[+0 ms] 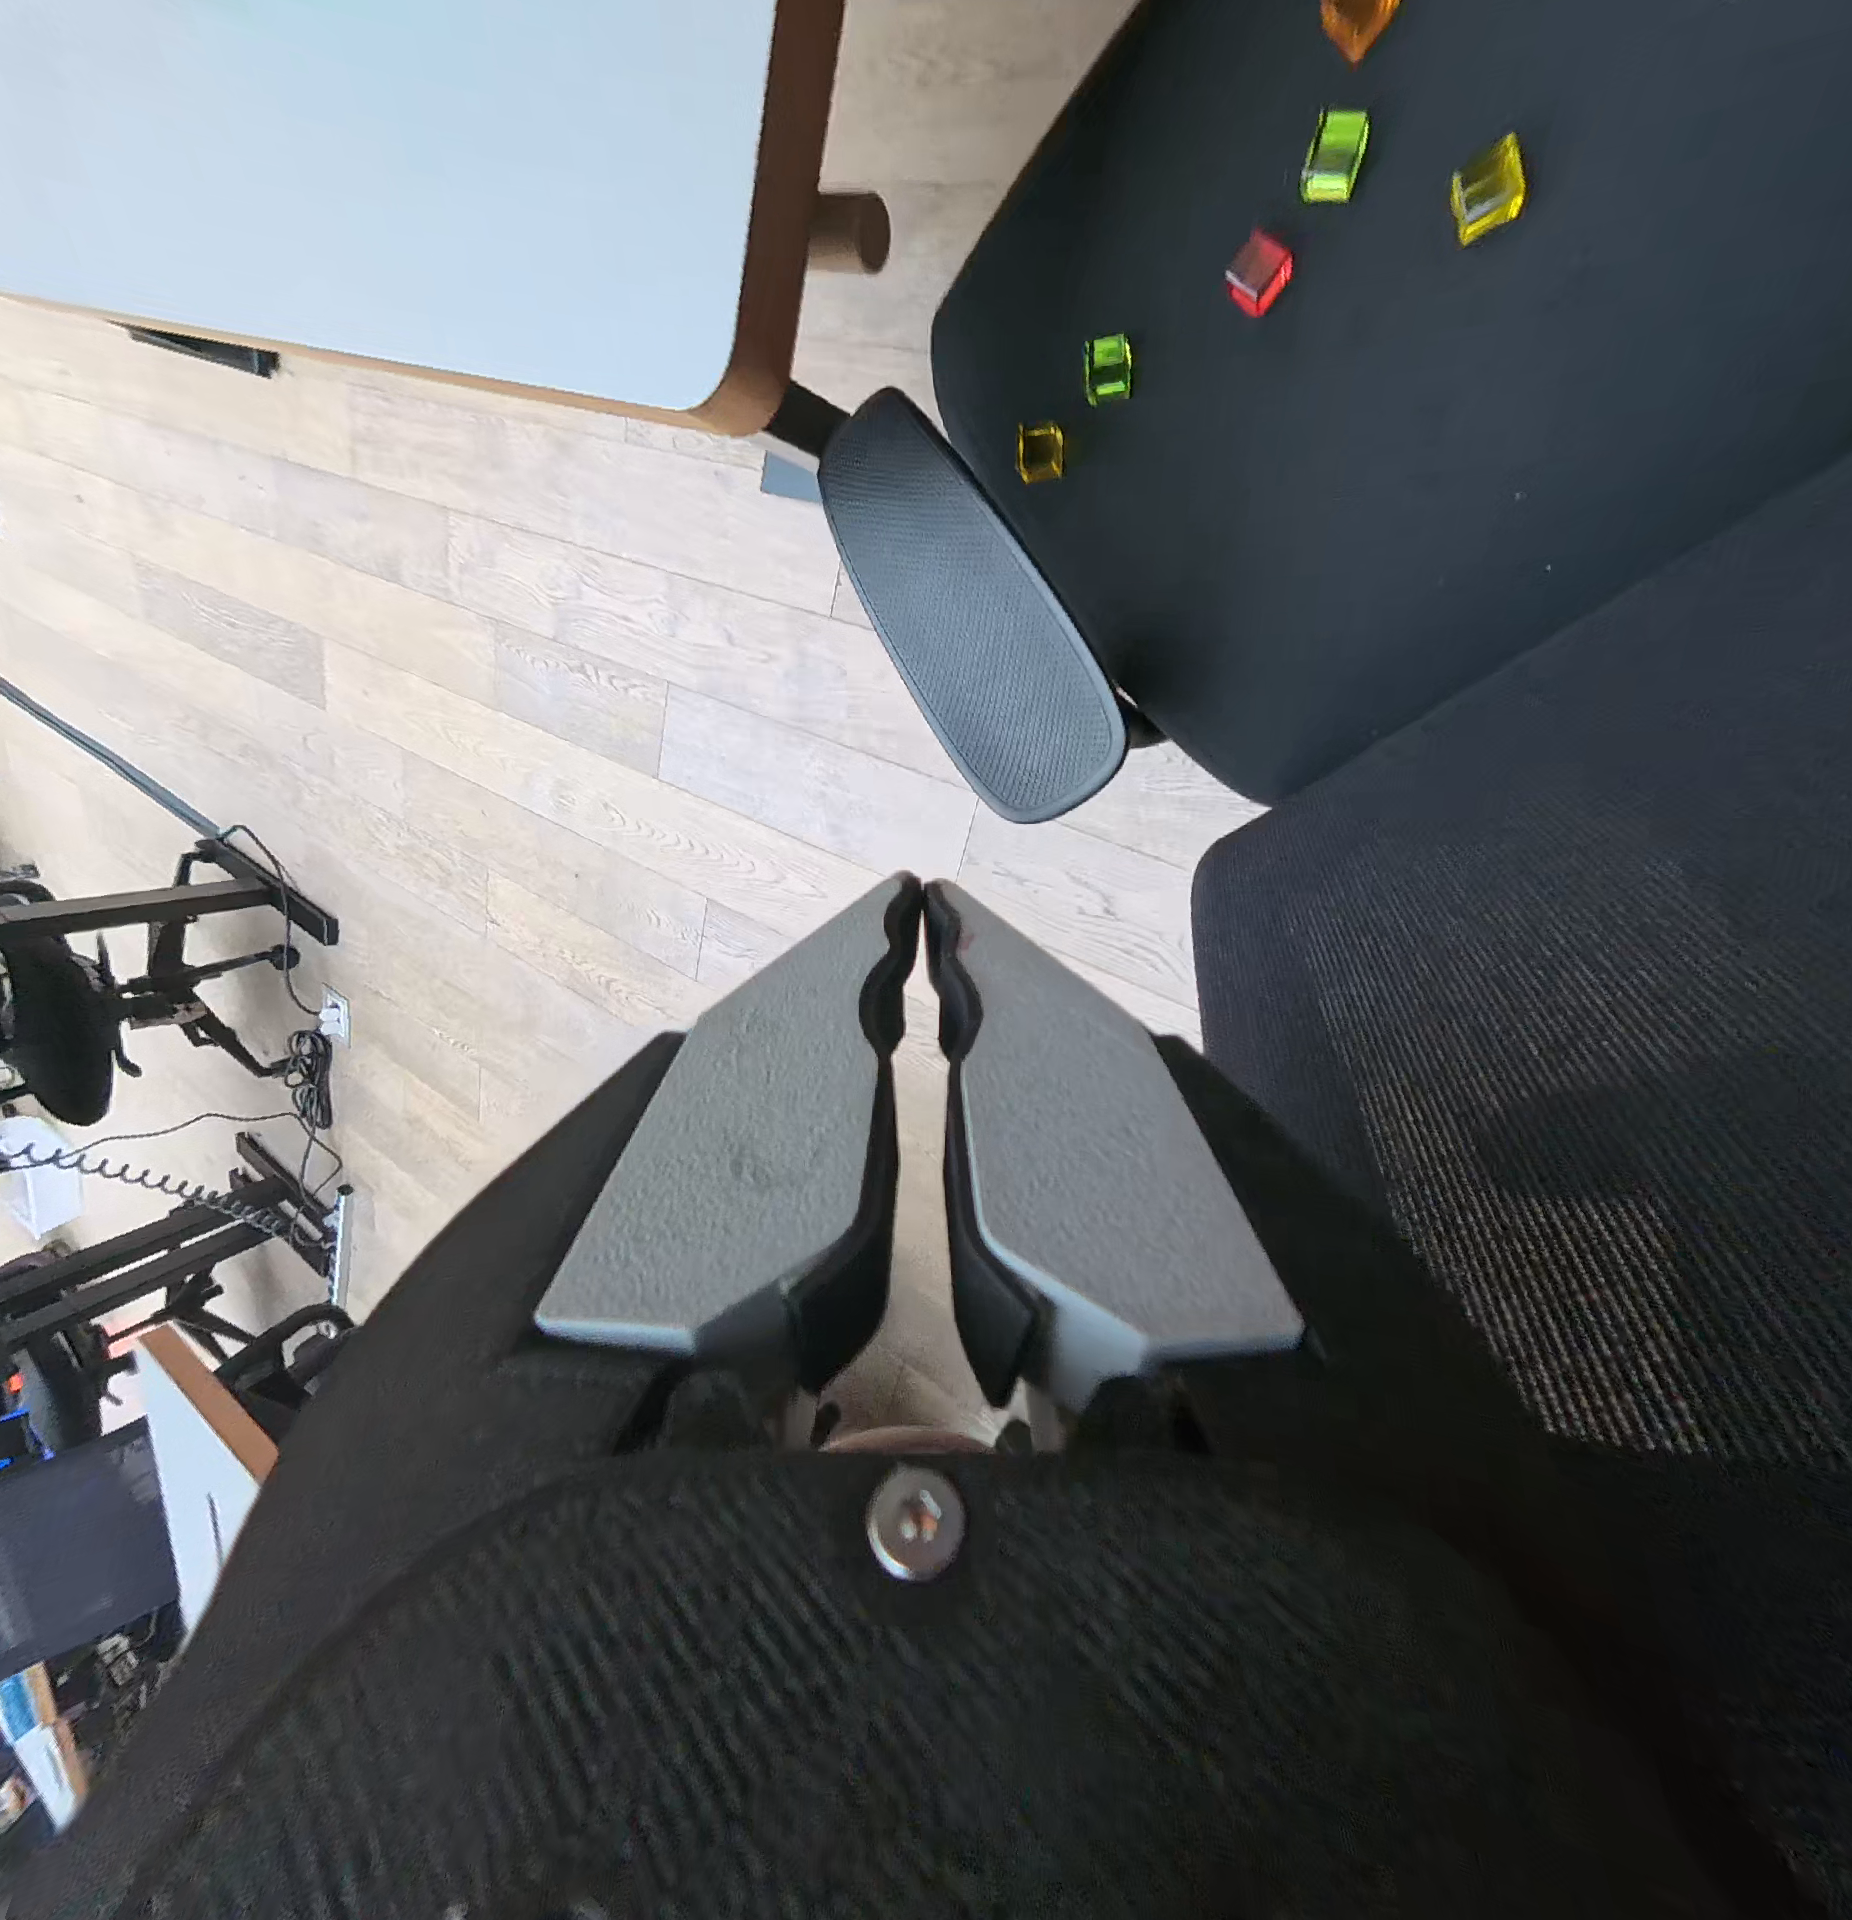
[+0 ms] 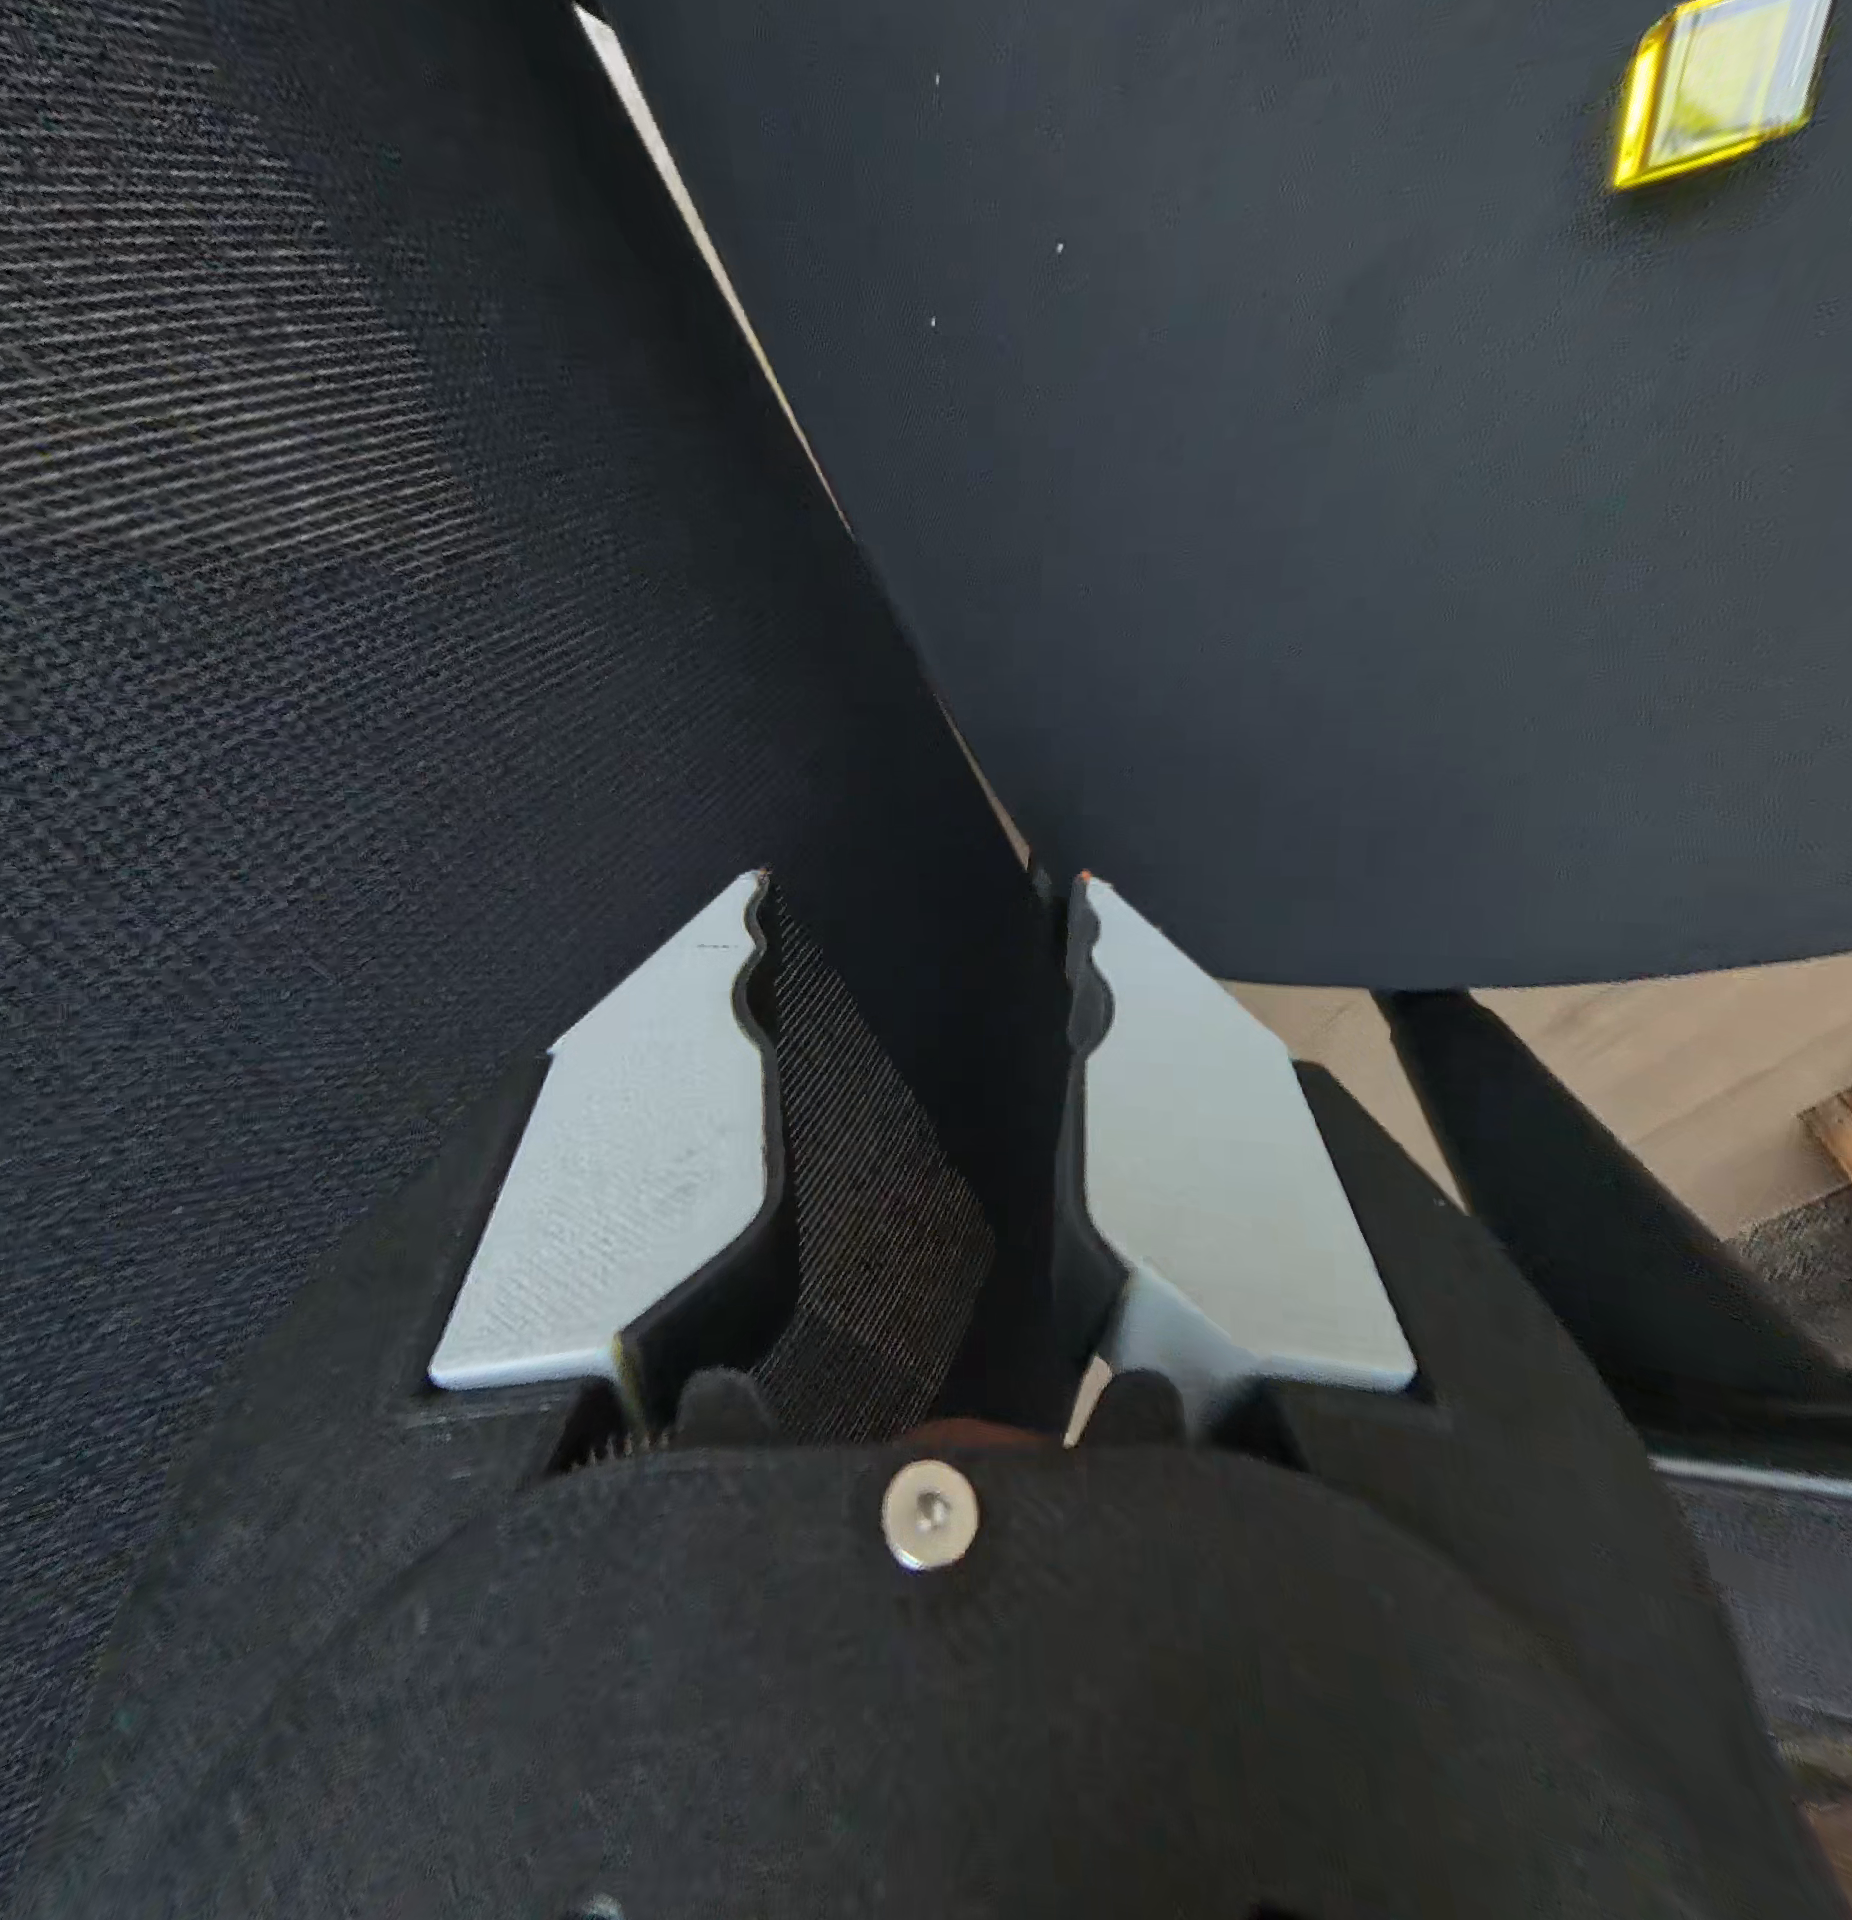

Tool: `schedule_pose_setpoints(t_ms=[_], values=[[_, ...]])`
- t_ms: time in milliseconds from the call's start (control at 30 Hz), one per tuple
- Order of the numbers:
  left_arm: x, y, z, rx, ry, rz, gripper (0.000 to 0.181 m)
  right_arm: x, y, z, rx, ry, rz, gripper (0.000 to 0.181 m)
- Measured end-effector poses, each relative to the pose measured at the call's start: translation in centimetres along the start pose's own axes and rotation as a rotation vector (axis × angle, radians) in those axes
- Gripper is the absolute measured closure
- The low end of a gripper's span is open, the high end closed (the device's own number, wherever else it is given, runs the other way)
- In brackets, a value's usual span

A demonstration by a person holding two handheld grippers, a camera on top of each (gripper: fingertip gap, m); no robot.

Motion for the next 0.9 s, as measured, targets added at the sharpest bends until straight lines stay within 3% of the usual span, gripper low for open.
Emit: schedule_pose_setpoints(t_ms=[167, 367, 633, 900], values=[[0.1, -0.3, 0.2, 0.025, 0.012, 0.002, 0.181, -0.6, -2.4, 0.5, 0.008, 0.01, -0.035, 0.128], [0.0, -0.7, 0.5, 0.071, 0.005, 0.013, 0.181, -1.6, -5.2, 1.3, 0.129, 0.034, -0.016, 0.13], [0.1, -0.5, 0.4, 0.056, 0.011, 0.003, 0.181, -2.9, -2.7, -0.5, -0.001, 0.028, 0.141, 0.145], [0.0, -0.4, 0.3, 0.041, 0.0, 0.001, 0.181, -2.5, -2.9, -0.2, 0.049, 0.076, 0.159, 0.151]])
Point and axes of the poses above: each gripper's, where its closed fingertips meet, y out along the fingers, z out of its top, x = y × z across the jaws, the point moved 9 cm from there along -y, back along the fingers, and after that the axes turned 5 degrees about -x, right-handed, at the moved point
